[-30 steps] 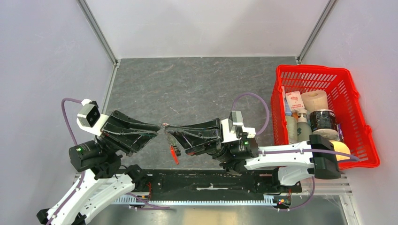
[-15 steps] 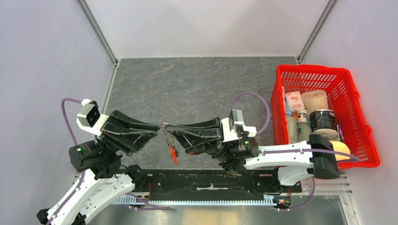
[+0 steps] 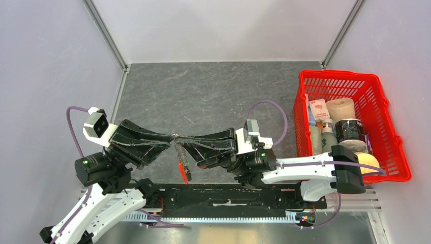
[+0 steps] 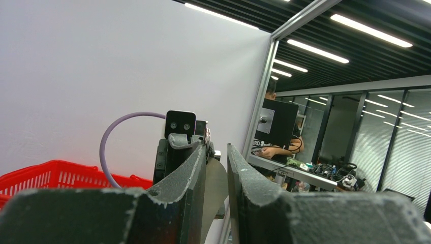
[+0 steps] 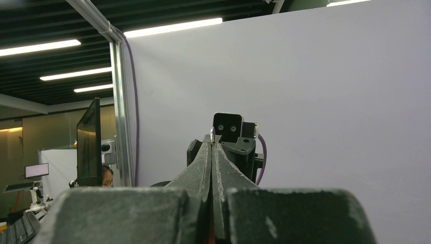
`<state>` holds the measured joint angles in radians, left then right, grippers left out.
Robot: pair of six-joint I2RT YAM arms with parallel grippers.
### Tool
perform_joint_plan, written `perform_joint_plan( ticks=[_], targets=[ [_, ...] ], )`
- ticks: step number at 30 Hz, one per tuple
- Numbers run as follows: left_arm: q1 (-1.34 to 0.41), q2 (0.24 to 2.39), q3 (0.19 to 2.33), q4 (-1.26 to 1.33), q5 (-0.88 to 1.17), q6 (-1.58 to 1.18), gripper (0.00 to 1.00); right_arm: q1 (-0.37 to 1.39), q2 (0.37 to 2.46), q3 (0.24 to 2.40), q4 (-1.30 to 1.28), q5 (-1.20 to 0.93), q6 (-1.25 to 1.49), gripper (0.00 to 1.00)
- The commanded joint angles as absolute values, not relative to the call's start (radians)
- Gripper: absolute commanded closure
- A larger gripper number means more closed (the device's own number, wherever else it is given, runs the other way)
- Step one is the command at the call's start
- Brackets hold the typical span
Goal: Put the keys on the keyring
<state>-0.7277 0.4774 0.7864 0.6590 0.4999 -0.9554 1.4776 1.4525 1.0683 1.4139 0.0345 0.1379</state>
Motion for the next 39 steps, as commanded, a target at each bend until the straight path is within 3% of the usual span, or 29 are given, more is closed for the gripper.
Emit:
perform_joint_plan(
  ticks=[1,23,27,39],
  targets=[
    [-0.726,0.474,0.813,0.662,0.492,-0.95,0.72,1.485,1.447,1.113,1.477,0.05,0.135,1.0],
    [-0.726,0.489,0.816,0.663,0.485,-0.95,0.85,1.483,1.448,1.11,1.477,0.041,0.139,1.0],
    [-0.726,0.495,0.821,0.664,0.486,-0.948,0.97,1.484,1.451,1.111,1.477,0.035,0.144,1.0],
    [-0.726,0.474,0.818,0.639,0.472,-0.899,0.98,1.484,1.425,1.071,1.478,0.038,0.145,1.0]
  ],
)
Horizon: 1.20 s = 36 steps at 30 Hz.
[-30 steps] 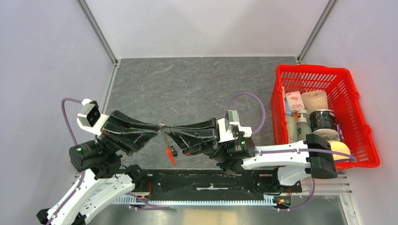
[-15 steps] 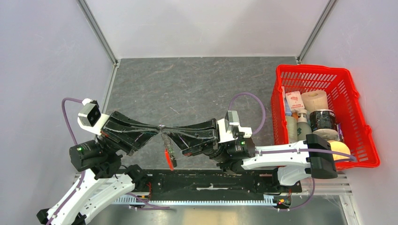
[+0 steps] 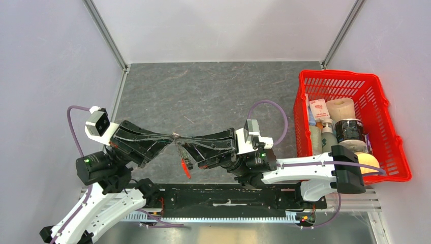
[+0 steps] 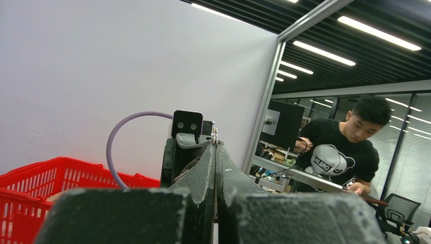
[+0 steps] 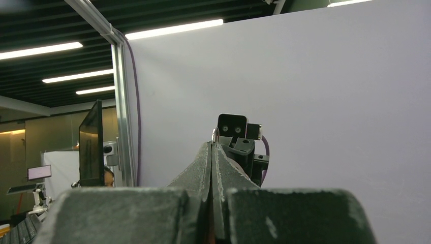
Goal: Put the keys on the keyring
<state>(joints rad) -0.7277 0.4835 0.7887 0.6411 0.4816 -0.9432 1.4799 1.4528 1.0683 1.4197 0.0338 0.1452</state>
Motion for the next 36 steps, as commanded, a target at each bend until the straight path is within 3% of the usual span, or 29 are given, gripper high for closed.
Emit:
perform_joint_plan(
  ticks=[1,4,8,13,19,26,30,36],
  targets=[
    [-0.726,0.474,0.818,0.642,0.476,-0.899,0.98,1.485,1.421,1.065,1.477,0.042,0.145,1.0],
    [-0.726,0.474,0.811,0.657,0.476,-0.9,0.98,1.485,1.41,1.048,1.477,0.048,0.143,0.98],
    [-0.726,0.476,0.807,0.684,0.479,-0.906,0.98,1.485,1.389,1.022,1.478,0.063,0.138,0.82],
    [-0.726,0.472,0.802,0.707,0.479,-0.91,0.98,1.483,1.37,1.002,1.478,0.076,0.134,0.73],
    [-0.726,0.47,0.802,0.697,0.475,-0.903,0.98,1.484,1.366,0.99,1.477,0.106,0.107,0.74],
    [-0.726,0.297,0.746,0.494,0.419,-0.821,0.98,1.484,1.157,0.785,1.316,0.202,0.088,0.7],
    [-0.726,0.291,0.696,0.486,0.42,-0.801,0.98,1.483,1.184,0.752,1.336,0.283,0.064,0.68],
    [-0.726,0.302,0.712,0.452,0.452,-0.786,0.98,1.483,1.206,0.806,1.136,0.304,0.079,0.66]
  ],
)
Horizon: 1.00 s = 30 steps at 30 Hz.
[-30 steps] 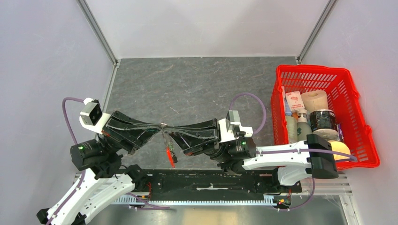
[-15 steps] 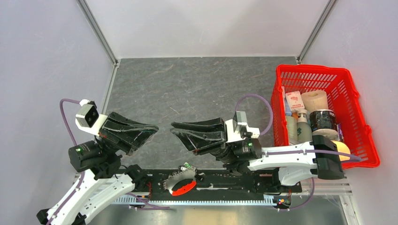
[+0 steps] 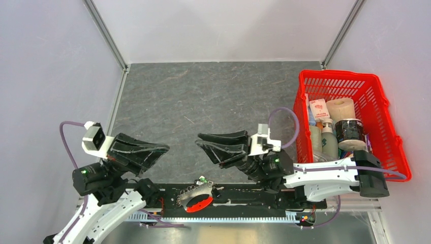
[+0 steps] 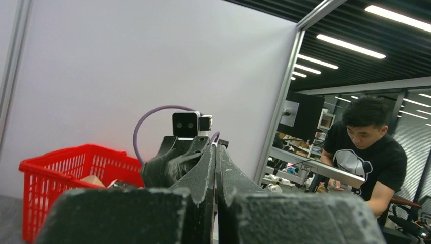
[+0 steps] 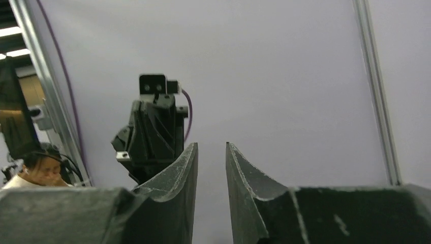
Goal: Put the keys on the keyring
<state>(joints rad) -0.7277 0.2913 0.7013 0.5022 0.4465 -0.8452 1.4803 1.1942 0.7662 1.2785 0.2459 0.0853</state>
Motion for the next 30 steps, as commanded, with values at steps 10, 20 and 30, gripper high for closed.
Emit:
perform_joint_plan(
  ticks=[10,20,30],
  targets=[
    [-0.726,0.179,0.814,0.037,0.479,-0.665,0.98,1.483,1.184,0.991,0.26,0.499,0.199,0.63],
    [-0.726,0.046,0.877,-0.356,0.354,-0.588,0.96,1.483,1.326,1.185,-0.343,0.38,0.307,0.55],
    [-0.726,-0.028,0.913,-0.504,0.296,-0.552,0.82,1.481,1.497,1.15,-0.301,0.075,0.359,0.5]
  ],
)
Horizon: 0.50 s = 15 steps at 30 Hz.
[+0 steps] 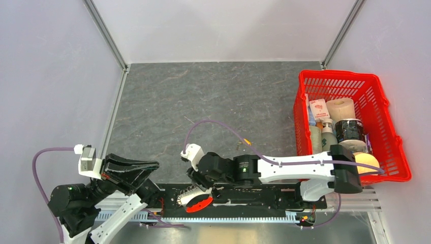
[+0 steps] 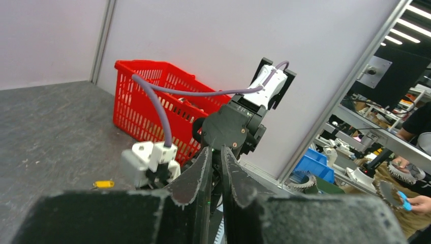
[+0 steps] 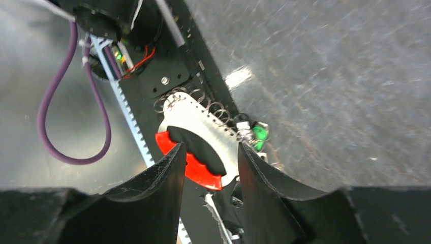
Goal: Put the keys on the keyring
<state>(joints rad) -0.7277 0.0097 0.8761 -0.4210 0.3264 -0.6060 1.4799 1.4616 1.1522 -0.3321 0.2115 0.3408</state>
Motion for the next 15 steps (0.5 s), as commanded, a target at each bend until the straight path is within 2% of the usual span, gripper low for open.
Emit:
perform_joint_plan(
  ticks=[1,6,10,15],
  targets=[
    [-0.726,-0.028,0.92,-0.518,0.296,-0.546,0.79,1.482,1.512,1.147,-0.286,0.052,0.346,0.48],
    [-0.726,-0.032,0.955,-0.58,0.279,-0.508,0.68,1.482,1.579,1.14,-0.258,0.016,0.237,0.41],
    [-0.726,-0.039,0.959,-0.611,0.268,-0.477,0.64,1.483,1.629,1.101,-0.199,0.044,0.107,0.35],
    [-0.726,-0.048,0.953,-0.638,0.258,-0.451,0.62,1.483,1.678,1.035,-0.087,0.036,-0.102,0.33]
  ],
)
